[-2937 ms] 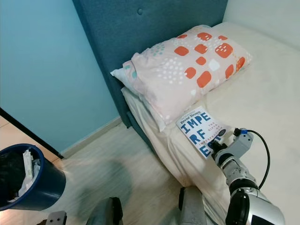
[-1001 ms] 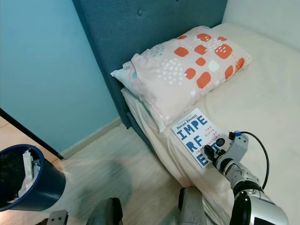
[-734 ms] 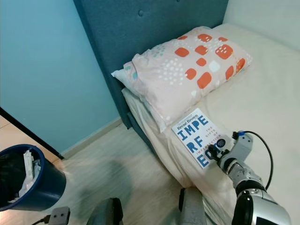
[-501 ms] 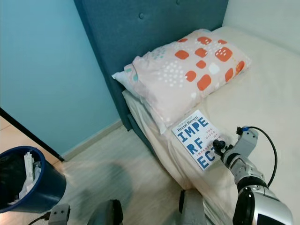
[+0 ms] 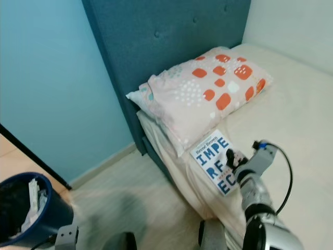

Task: Clean up the room

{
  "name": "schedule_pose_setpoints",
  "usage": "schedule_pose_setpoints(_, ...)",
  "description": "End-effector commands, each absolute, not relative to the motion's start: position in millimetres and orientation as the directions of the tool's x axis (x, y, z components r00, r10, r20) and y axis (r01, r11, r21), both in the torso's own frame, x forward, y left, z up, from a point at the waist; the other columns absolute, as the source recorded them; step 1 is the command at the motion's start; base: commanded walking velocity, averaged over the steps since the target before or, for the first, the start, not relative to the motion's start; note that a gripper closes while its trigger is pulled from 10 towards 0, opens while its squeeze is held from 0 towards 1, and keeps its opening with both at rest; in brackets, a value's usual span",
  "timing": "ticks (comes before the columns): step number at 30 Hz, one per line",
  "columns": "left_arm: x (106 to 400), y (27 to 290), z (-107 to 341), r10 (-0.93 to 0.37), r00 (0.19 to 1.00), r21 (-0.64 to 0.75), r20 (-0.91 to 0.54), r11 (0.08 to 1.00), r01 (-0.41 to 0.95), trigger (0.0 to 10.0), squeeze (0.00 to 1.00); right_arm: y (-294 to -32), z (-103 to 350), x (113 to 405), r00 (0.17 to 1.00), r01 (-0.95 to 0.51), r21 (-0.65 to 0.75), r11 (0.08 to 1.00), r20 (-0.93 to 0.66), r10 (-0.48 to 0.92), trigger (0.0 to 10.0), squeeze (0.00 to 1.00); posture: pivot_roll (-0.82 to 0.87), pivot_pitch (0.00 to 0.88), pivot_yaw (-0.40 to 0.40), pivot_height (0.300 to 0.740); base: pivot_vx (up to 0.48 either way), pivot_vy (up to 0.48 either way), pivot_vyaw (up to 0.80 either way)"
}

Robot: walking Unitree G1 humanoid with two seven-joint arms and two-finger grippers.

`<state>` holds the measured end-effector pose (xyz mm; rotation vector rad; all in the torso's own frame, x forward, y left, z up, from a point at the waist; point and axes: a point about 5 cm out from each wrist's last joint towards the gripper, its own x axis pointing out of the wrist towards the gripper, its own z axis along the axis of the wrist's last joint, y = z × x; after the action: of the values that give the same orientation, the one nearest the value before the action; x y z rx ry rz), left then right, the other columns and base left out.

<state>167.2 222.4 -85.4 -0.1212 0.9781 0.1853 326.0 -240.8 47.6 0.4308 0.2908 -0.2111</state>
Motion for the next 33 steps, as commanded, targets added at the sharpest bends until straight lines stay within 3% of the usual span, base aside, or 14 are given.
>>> schedule_pose_setpoints(1,163,222,-88,0.108,0.508,0.001,-0.855,0.978,-0.207,10.0,0.00,-239,44,323,0.935,0.247,0.294,0.923,-0.322,-0.147,10.0,0.00,-0.09,0.056,0.036,0.647,-0.480,0.000,0.00)
schedule_pose_setpoints(4,166,223,-86,0.112,0.520,0.001,-0.847,0.978,-0.209,10.0,0.00,-242,45,323,0.928,0.247,0.185,0.951,-0.326,-0.177,10.0,0.00,-0.10,0.051,0.034,0.657,-0.480,0.000,0.00)
schedule_pose_setpoints(9,171,224,-84,0.115,0.533,0.007,-0.838,0.980,-0.201,10.0,0.00,-244,48,324,0.928,0.238,0.123,0.963,-0.320,-0.189,10.0,0.00,-0.10,0.037,0.028,0.667,-0.192,0.000,0.00)
schedule_pose_setpoints(11,177,220,-82,0.115,0.543,0.010,-0.832,0.981,-0.192,10.0,0.00,-231,42,324,0.925,0.152,0.023,0.988,-0.355,-0.134,10.0,0.00,-0.10,0.033,0.022,0.682,0.000,0.000,0.00)
schedule_pose_setpoints(16,178,216,-82,0.112,0.547,0.008,-0.830,0.982,-0.189,10.0,0.00,-219,27,316,0.901,0.101,-0.020,0.995,-0.422,-0.100,10.0,0.00,-0.09,0.035,0.021,0.692,0.000,0.000,0.00)
schedule_pose_setpoints(19,177,211,-84,0.109,0.546,0.016,-0.831,0.985,-0.173,10.0,0.00,-202,-14,284,0.793,0.023,-0.085,0.996,-0.605,-0.070,10.0,0.00,-0.09,0.040,0.023,0.707,0.000,0.000,0.00)
schedule_pose_setpoints(20,177,211,-84,0.109,0.546,0.016,-0.831,0.985,-0.173,10.0,0.00,-202,-14,284,0.793,0.023,-0.085,0.996,-0.605,-0.070,10.0,0.00,-0.09,0.040,0.023,0.707,0.000,0.000,0.00)
schedule_pose_setpoints(22,174,210,-85,0.106,0.540,0.022,-0.835,0.987,-0.159,10.0,0.00,-200,-40,255,0.695,0.022,-0.093,0.995,-0.714,-0.083,10.0,0.00,-0.09,0.042,0.024,0.717,0.000,0.000,0.00)
schedule_pose_setpoints(26,168,211,-88,0.104,0.522,0.038,-0.846,0.990,-0.137,10.0,0.00,-199,-75,203,0.519,0.177,-0.012,0.984,-0.849,-0.104,10.0,0.00,-0.08,0.048,0.013,0.737,0.000,0.000,0.00)
schedule_pose_setpoints(33,161,212,-91,0.102,0.503,0.048,-0.858,0.992,-0.119,10.0,0.00,-197,-93,165,0.392,0.087,-0.067,0.994,-0.915,-0.096,10.0,0.00,-0.07,0.052,0.005,0.740,0.000,0.000,0.00)
